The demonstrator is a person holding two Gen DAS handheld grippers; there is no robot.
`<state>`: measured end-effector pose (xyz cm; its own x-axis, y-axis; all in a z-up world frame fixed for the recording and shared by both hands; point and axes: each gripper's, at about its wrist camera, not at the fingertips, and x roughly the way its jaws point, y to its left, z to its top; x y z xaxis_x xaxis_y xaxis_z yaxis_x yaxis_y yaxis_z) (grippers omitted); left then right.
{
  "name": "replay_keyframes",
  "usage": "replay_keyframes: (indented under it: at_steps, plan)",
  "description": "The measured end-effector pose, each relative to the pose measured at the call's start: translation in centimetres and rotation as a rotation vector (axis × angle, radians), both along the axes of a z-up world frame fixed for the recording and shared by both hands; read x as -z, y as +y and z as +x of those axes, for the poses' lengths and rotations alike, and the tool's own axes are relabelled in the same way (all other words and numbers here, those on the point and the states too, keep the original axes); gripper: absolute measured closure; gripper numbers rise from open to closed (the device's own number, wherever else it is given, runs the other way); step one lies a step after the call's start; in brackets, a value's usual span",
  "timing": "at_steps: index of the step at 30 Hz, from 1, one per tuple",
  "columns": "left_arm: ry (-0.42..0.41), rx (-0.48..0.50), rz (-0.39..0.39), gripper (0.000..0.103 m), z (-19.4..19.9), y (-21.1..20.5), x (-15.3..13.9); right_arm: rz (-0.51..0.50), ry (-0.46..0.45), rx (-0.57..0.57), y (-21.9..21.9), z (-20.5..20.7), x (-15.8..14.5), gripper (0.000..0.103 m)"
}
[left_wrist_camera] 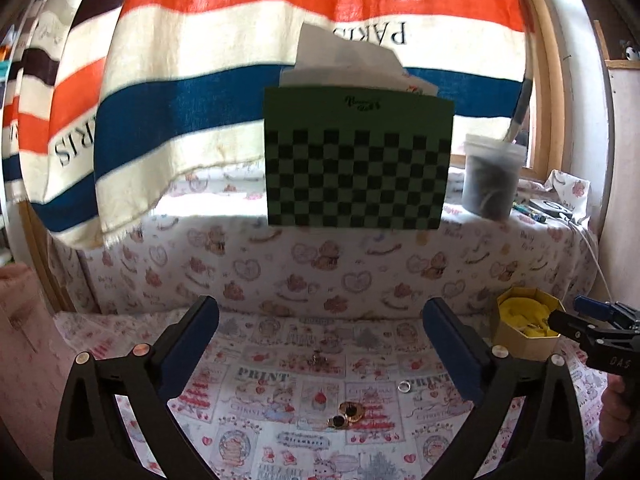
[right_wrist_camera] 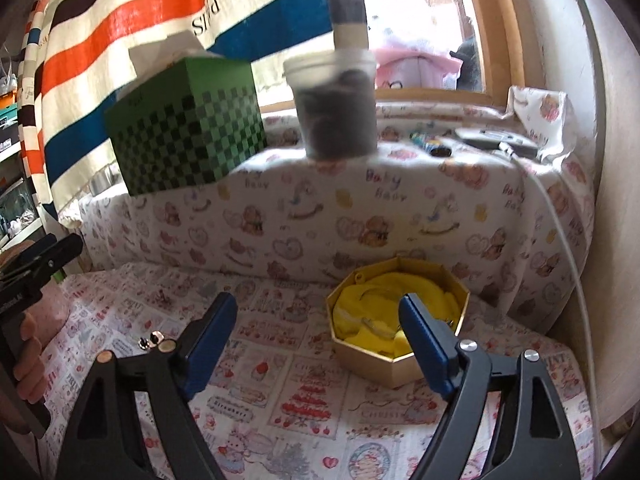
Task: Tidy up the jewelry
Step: 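Withdraw the left tool from the box back over the table, then lower the left tool onto the gold stud earring and close it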
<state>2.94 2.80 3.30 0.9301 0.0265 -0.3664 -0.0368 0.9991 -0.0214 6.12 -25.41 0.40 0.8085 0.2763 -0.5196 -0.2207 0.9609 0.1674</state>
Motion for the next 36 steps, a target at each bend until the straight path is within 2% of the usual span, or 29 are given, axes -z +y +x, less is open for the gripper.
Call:
replay_keyframes:
  at_steps: [3, 8, 11, 14, 15, 17, 20, 23, 27, 31, 36]
  plan:
    - [0.053, 0.009, 0.007, 0.002, 0.7, 0.2, 1.1, -0.027, -0.008, 0.007, 0.1, 0.0, 0.1, 0.018]
    - [0.104, -0.008, 0.064, 0.002, 1.5, 0.1, 2.7, 0.004, 0.005, 0.022, -0.2, 0.2, 0.3, 0.012]
    - [0.203, 0.012, 0.036, 0.002, 2.7, 0.3, 3.6, 0.002, 0.013, 0.026, -0.1, 0.3, 0.6, 0.008]
    - [0.286, 0.053, -0.047, 0.004, 3.8, 1.1, 4.6, 0.006, 0.034, 0.020, 0.1, 0.5, 1.1, 0.007]
    - [0.311, 0.068, -0.073, 0.007, 4.1, 1.2, 5.0, 0.011, 0.048, 0.016, 0.3, 0.6, 1.3, 0.006]
    - [0.362, 0.092, -0.105, 0.028, 4.8, 1.4, 5.7, 0.014, 0.068, 0.012, 0.4, 0.8, 1.8, 0.006]
    - [0.424, 0.119, -0.109, 0.043, 5.5, 1.2, 6.7, 0.004, 0.086, 0.005, 0.8, 1.0, 2.2, 0.006]
    - [0.478, 0.138, -0.083, 0.054, 6.0, 0.4, 7.7, -0.011, 0.084, 0.001, 1.1, 0.9, 2.3, 0.006]
    - [0.509, 0.148, -0.035, 0.058, 6.4, -0.6, 8.2, -0.021, 0.081, -0.002, 1.3, 0.8, 2.2, 0.006]
    - [0.548, 0.168, 0.016, 0.069, 6.8, -1.6, 8.8, -0.022, 0.092, 0.004, 1.2, 1.0, 2.2, 0.006]
    - [0.568, 0.190, -0.037, 0.070, 7.2, -1.5, 8.8, -0.030, 0.103, 0.009, 1.2, 1.2, 2.4, 0.006]
